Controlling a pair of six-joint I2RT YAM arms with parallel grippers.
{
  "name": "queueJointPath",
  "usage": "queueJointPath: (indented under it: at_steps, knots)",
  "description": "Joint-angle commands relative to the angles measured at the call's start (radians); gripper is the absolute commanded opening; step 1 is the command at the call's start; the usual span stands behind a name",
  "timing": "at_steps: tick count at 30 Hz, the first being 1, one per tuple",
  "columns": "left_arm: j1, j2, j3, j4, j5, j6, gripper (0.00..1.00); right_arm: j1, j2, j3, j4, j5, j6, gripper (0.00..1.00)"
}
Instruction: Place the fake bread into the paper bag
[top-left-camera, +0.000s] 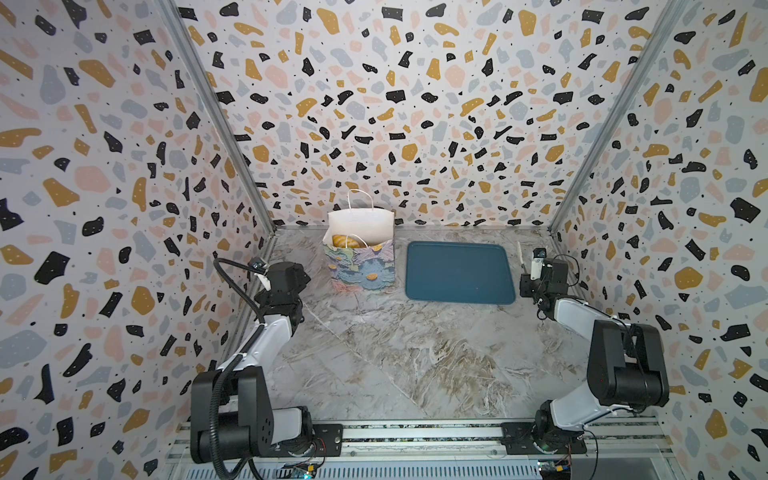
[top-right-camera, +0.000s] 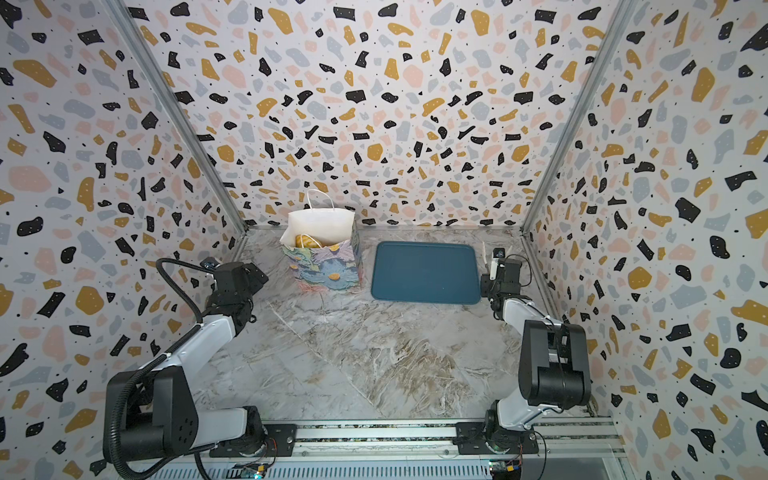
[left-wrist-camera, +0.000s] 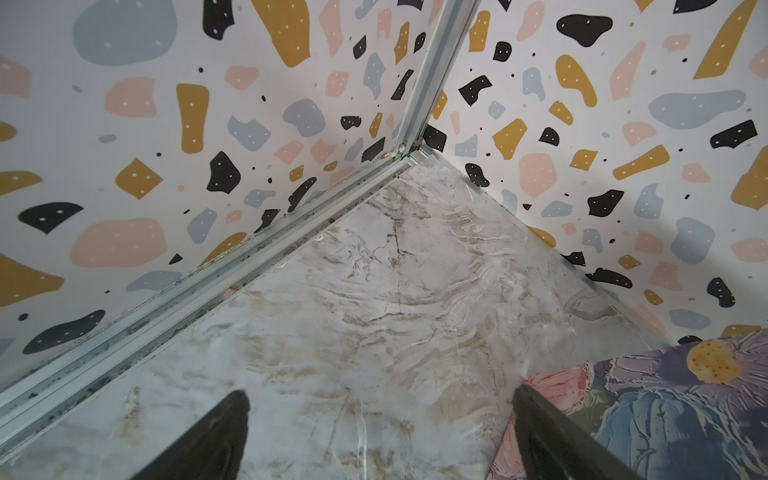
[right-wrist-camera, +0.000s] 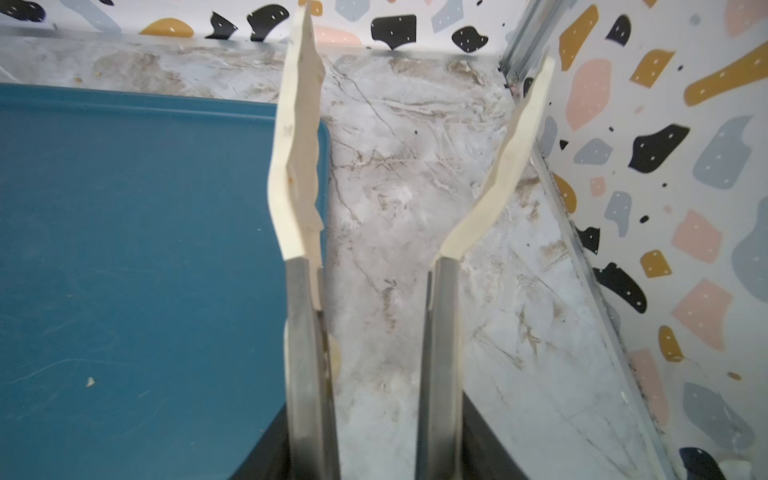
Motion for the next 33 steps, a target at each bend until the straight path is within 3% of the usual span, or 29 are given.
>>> queueJointPath:
  at_steps: [1,7,20,33]
  knots:
    - [0.007,-0.004,-0.022,0.071,-0.036,0.001,0.99,-0.031,0.022,0.037,0.053,-0.026,0.032,0.49]
    - [0.008,-0.002,-0.047,0.082,-0.025,-0.001,1.00,-0.042,0.122,0.080,0.041,-0.018,0.022,0.49]
    - [0.007,-0.004,-0.062,0.119,-0.019,0.020,1.00,-0.044,0.301,0.265,-0.159,-0.046,0.058,0.49]
    - [0.008,-0.007,-0.067,0.122,-0.021,0.018,1.00,-0.047,0.262,0.242,-0.187,-0.048,0.100,0.76]
